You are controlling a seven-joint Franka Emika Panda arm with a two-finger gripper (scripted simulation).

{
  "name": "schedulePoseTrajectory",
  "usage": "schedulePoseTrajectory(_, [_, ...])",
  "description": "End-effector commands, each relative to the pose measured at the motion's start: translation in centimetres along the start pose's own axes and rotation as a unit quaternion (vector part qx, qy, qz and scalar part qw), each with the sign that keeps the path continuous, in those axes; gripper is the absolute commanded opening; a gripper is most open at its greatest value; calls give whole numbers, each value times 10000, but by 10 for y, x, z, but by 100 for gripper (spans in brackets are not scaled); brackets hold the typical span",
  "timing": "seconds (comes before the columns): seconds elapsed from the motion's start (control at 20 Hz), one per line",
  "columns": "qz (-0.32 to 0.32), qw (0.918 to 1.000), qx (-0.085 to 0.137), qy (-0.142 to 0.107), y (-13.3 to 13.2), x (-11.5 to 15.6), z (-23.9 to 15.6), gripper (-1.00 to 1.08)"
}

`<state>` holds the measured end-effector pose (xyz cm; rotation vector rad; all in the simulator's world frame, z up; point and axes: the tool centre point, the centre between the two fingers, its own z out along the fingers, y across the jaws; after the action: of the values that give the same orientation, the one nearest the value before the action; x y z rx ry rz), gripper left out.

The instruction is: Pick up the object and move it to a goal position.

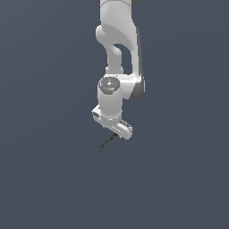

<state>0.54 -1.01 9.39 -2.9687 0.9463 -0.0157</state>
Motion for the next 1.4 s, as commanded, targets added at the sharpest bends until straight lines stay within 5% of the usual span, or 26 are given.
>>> schedulePoseTrajectory(0.0, [342, 9994, -33, -2, 5, 0, 9, 100])
schedulePoseTrajectory(0.55, [1209, 9926, -127, 6, 17, -1, 33, 100])
schedulePoseTrajectory(1.35, [1295, 9915, -137, 7, 20, -2, 67, 100])
